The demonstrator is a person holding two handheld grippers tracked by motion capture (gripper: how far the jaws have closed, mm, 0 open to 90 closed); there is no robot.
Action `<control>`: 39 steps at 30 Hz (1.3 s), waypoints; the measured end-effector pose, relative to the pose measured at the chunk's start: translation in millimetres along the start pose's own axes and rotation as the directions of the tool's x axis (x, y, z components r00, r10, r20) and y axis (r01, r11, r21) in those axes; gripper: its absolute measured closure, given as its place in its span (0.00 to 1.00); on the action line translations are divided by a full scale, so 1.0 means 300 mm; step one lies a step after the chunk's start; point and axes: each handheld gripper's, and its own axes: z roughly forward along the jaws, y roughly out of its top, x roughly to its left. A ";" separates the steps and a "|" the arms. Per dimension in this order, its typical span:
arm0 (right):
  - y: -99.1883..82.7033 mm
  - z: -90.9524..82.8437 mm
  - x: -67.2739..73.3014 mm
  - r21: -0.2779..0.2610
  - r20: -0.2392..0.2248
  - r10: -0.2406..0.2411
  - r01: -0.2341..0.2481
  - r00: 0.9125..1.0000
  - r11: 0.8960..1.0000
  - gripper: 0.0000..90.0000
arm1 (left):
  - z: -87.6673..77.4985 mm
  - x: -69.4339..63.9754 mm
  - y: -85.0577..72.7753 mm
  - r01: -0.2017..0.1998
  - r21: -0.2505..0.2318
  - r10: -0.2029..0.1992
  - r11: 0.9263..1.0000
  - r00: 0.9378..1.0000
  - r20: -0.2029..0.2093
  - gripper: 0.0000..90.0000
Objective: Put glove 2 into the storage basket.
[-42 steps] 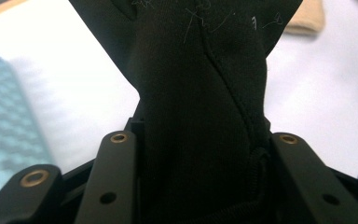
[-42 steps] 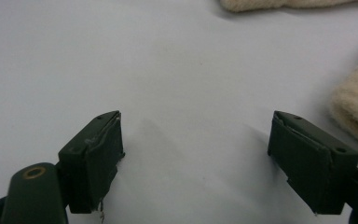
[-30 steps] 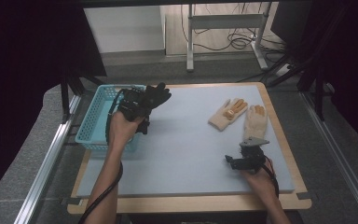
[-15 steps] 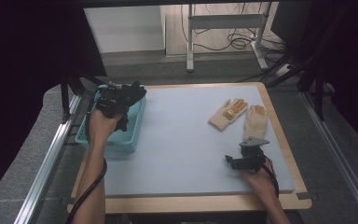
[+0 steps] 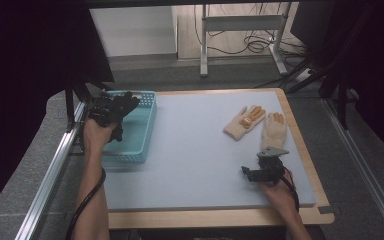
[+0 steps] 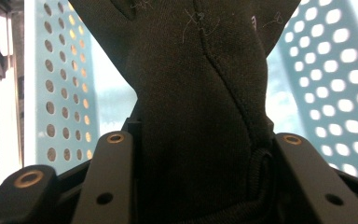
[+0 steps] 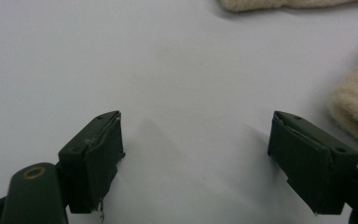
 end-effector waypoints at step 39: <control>0.000 0.000 0.000 0.000 0.000 0.000 0.000 1.000 1.000 0.20 | 0.104 0.085 -0.019 0.011 0.074 -0.011 0.997 1.000 -0.007 0.09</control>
